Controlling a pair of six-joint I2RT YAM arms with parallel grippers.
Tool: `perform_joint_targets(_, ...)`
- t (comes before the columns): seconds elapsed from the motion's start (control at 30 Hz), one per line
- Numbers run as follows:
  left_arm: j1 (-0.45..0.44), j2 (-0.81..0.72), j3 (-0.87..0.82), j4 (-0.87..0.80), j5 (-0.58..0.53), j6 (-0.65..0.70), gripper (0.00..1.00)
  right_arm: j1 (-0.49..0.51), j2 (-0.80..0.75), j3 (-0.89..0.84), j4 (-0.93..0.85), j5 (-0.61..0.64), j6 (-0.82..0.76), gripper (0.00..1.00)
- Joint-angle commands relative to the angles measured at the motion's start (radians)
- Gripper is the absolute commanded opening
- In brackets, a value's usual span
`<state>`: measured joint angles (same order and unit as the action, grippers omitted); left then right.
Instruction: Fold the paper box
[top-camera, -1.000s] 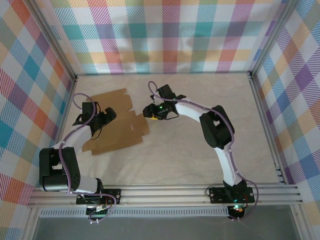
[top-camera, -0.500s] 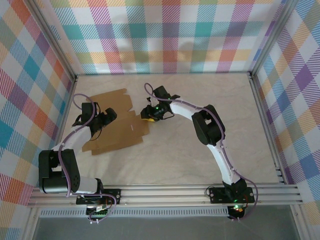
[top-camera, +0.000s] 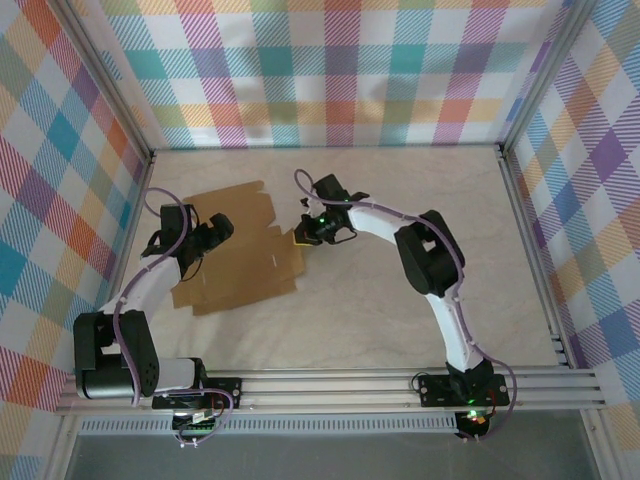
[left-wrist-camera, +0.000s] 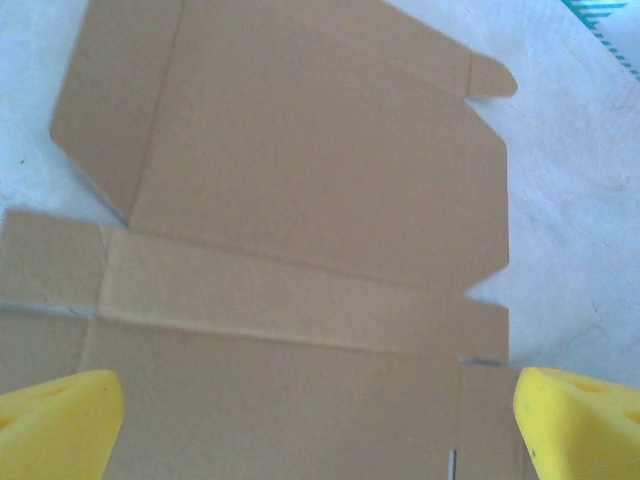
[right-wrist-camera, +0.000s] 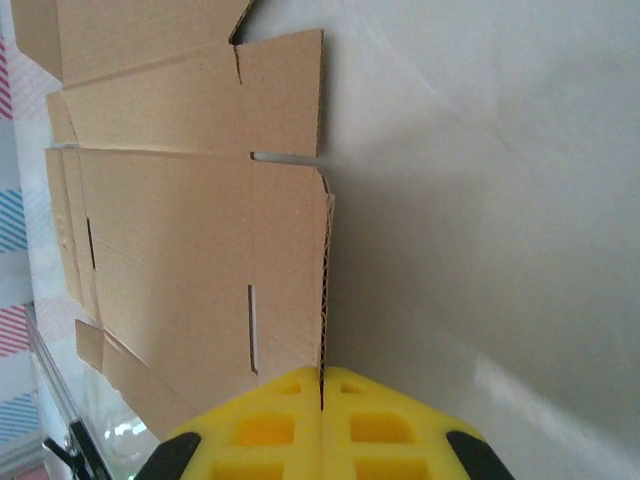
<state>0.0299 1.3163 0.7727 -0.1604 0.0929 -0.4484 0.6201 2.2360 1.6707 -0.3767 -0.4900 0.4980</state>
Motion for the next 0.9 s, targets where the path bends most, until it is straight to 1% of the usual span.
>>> perform_joint_targets(0.0, -0.034, -0.026, 0.015, -0.043, -0.003, 0.022, 1.0, -0.055, -0.125, -0.123, 0.005, 0.022, -0.065, 0.03)
perform_joint_targets(0.13, -0.071, -0.021, 0.024, -0.054, -0.019, 0.032, 1.0, -0.141, -0.264, -0.318, 0.007, 0.032, -0.128, 0.03)
perform_joint_targets(0.23, -0.085, -0.011, 0.023, -0.057, -0.017, 0.031, 1.0, -0.232, -0.365, -0.446, -0.001, 0.036, -0.167, 0.03)
perform_joint_targets(0.33, -0.094, -0.005, 0.002, -0.057, -0.007, 0.032, 1.0, -0.32, -0.44, -0.532, -0.025, 0.004, -0.24, 0.03)
perform_joint_targets(0.43, -0.096, -0.005, -0.031, -0.049, 0.002, 0.03, 1.0, -0.385, -0.464, -0.556, -0.087, -0.012, -0.318, 0.05)
perform_joint_targets(0.5, -0.097, 0.004, -0.049, -0.043, 0.012, 0.03, 1.0, -0.411, -0.47, -0.557, -0.103, -0.002, -0.34, 0.13)
perform_joint_targets(0.57, -0.098, 0.017, -0.059, -0.032, 0.03, 0.028, 1.0, -0.424, -0.482, -0.557, -0.099, 0.002, -0.338, 0.18)
perform_joint_targets(0.6, -0.098, 0.027, -0.062, -0.026, 0.041, 0.024, 1.0, -0.428, -0.49, -0.558, -0.09, 0.008, -0.325, 0.26)
perform_joint_targets(0.63, -0.099, 0.037, -0.061, -0.019, 0.055, 0.017, 1.0, -0.43, -0.502, -0.563, -0.076, 0.015, -0.308, 0.31)
perform_joint_targets(0.7, -0.106, 0.063, -0.054, -0.007, 0.08, 0.01, 1.0, -0.437, -0.534, -0.595, -0.025, 0.034, -0.255, 0.44)
perform_joint_targets(0.73, -0.111, 0.073, -0.05, -0.005, 0.086, 0.01, 1.0, -0.44, -0.552, -0.618, 0.002, 0.044, -0.23, 0.48)
perform_joint_targets(0.8, -0.128, 0.093, -0.041, -0.001, 0.09, 0.01, 1.0, -0.45, -0.598, -0.682, 0.056, 0.075, -0.165, 0.6)
perform_joint_targets(0.87, -0.142, 0.107, -0.039, 0.004, 0.088, 0.01, 1.0, -0.459, -0.643, -0.753, 0.112, 0.092, -0.105, 0.68)
